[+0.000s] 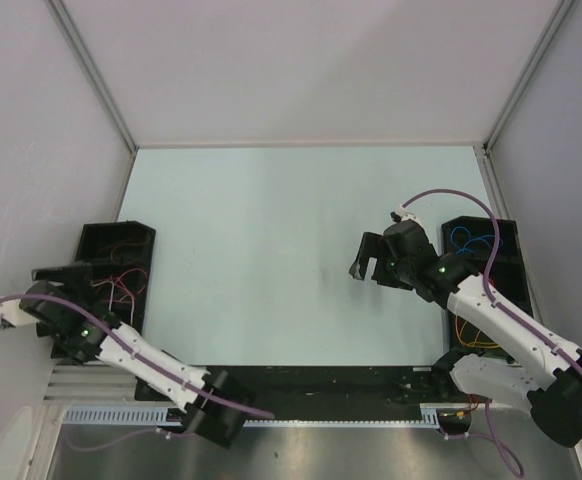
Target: Untangle the cables
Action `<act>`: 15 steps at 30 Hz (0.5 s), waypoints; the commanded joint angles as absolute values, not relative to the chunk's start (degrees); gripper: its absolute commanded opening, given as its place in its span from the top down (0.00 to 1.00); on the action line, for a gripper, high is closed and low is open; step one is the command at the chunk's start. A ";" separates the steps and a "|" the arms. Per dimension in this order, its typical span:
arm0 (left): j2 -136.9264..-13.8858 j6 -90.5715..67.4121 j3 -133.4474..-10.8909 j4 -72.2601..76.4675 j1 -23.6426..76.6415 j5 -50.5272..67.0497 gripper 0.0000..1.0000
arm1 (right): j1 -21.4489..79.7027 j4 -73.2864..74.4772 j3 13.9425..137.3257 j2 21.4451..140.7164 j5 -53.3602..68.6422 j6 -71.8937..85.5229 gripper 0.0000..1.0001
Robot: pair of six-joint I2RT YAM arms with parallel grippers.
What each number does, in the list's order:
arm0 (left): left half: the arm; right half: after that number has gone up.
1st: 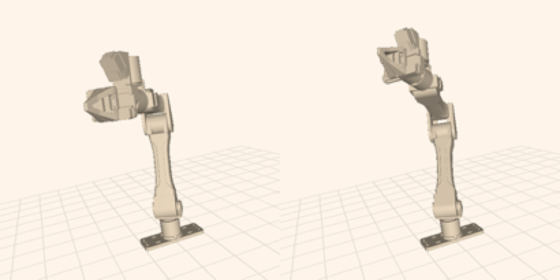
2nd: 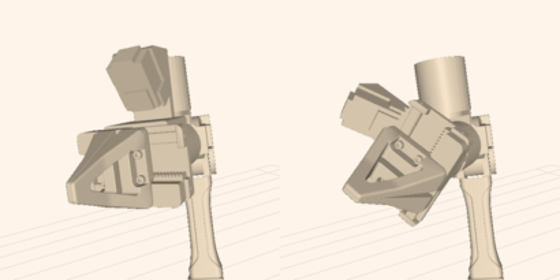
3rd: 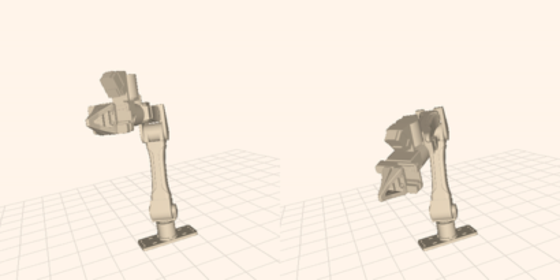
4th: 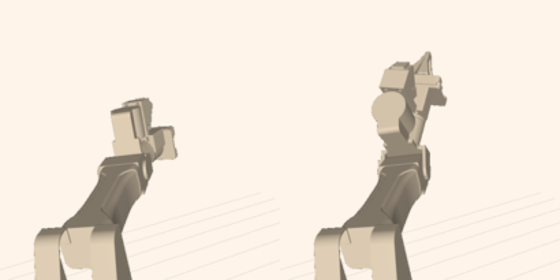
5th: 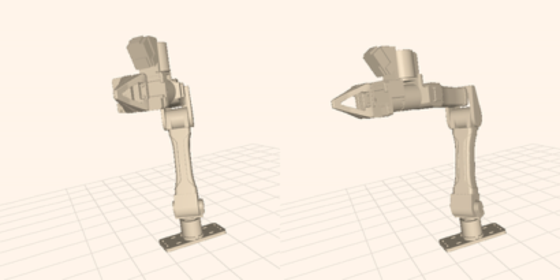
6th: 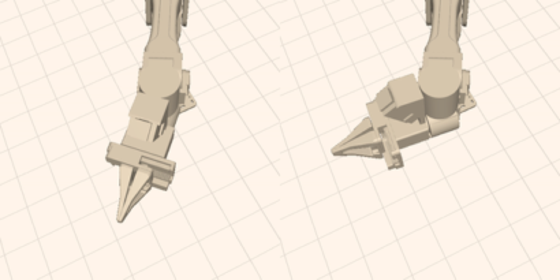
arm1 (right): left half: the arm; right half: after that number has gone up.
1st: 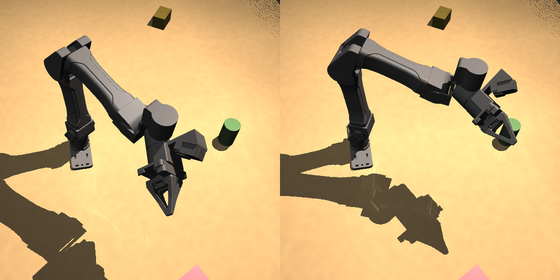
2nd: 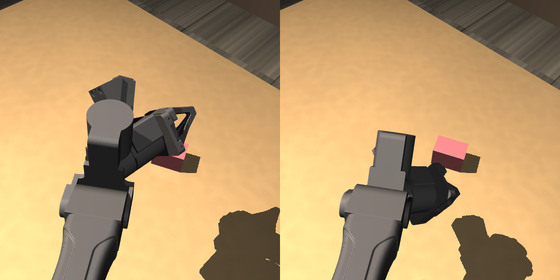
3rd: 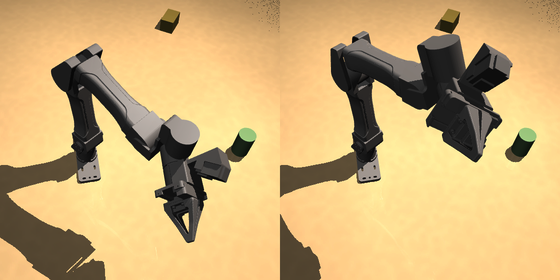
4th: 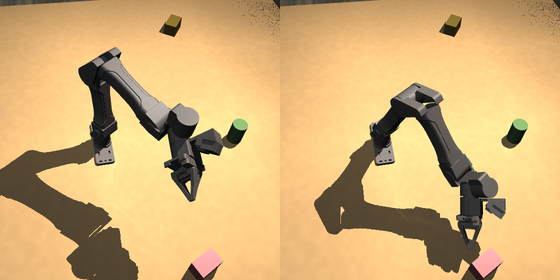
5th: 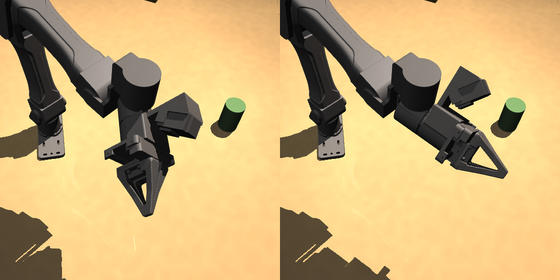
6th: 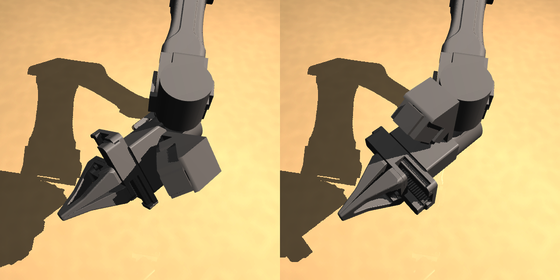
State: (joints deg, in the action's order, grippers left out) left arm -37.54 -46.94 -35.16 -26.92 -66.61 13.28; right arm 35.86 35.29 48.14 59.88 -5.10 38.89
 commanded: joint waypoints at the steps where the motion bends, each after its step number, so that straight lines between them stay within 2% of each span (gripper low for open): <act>1: -32.78 -45.53 -40.51 -21.64 -54.72 11.43 0.02 | 36.12 34.10 49.13 58.89 -5.27 37.97 0.00; 11: -44.28 -32.80 -47.10 -18.45 -22.71 1.59 0.00 | 36.21 32.26 49.22 58.80 -6.24 37.35 0.00; 12: -45.69 -31.57 -48.24 -19.33 -19.54 -2.42 0.00 | 36.12 31.65 49.22 59.23 -6.50 37.35 0.00; 14: -48.68 -24.99 -50.36 -18.20 -8.74 -4.47 0.00 | 36.21 30.94 49.13 59.76 -6.85 37.88 0.00; 15: -49.74 -22.87 -50.71 -18.02 -1.48 -10.14 0.00 | 36.21 30.15 49.22 60.37 -6.86 38.32 0.00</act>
